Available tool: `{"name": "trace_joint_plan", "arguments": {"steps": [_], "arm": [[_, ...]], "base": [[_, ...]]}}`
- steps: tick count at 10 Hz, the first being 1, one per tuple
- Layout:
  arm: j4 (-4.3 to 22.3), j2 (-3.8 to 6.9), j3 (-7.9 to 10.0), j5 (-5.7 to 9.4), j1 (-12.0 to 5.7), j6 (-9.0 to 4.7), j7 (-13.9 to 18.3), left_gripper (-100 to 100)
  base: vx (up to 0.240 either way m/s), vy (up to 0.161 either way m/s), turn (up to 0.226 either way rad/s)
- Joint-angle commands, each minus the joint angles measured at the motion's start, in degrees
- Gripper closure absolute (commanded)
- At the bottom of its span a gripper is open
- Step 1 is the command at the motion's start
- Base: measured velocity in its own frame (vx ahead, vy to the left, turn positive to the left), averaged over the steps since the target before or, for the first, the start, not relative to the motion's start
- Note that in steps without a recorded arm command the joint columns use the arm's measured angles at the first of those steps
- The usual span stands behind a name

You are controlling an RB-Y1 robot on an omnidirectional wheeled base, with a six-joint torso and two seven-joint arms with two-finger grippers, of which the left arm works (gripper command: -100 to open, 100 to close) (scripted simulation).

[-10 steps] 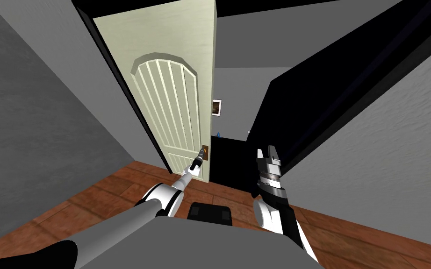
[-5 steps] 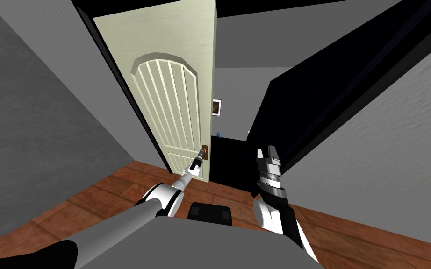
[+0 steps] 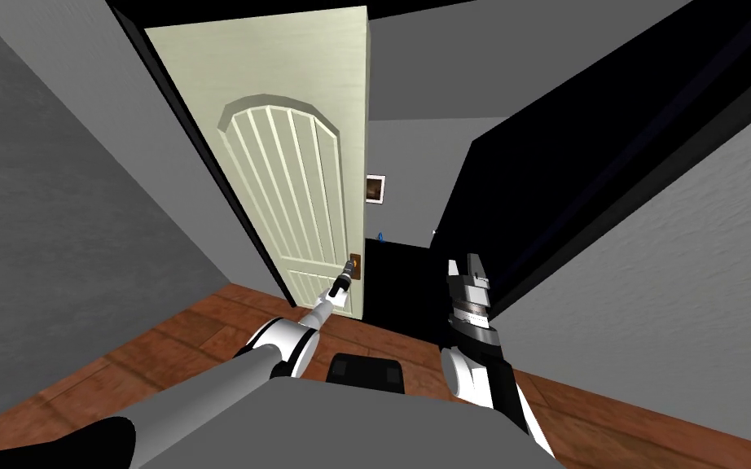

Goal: Push the door open

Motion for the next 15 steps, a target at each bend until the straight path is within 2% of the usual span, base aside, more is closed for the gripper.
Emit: {"name": "trace_joint_plan", "arguments": {"steps": [1,2,3,4,6,7,10,12,14,15], "arm": [[-2.37,0.88,0.27,0.05,0.79,0.71,0.05,100],[-2.33,1.36,0.96,0.33,0.87,0.74,-0.19,100],[0.03,1.36,0.96,0.33,0.87,0.74,-0.19,100],[0.68,1.36,0.96,0.33,0.87,0.74,-0.19,100],[-2.33,1.36,0.96,0.33,0.87,0.74,-0.19,100],[-2.27,2.03,2.01,0.75,0.98,0.79,-0.56,100],[-1.5,2.2,2.3,0.86,1.01,0.8,-0.67,100],[-2.18,2.87,3.47,1.34,1.13,0.86,-1.08,100],[-2.18,2.87,3.47,1.34,1.13,0.86,-1.08,100],[-2.11,3.52,4.71,1.83,1.26,0.92,-1.52,100]], "base": [[0.118,-0.057,0.008],[0.137,-0.092,0.04],[0.125,-0.075,0.011],[0.066,-0.021,0.026],[-0.005,0.012,-0.008],[0.09,-0.053,0.052],[0.122,-0.08,0.043],[0.134,-0.066,0.039],[0.074,-0.043,0.018],[0.152,-0.074,0.048]]}}
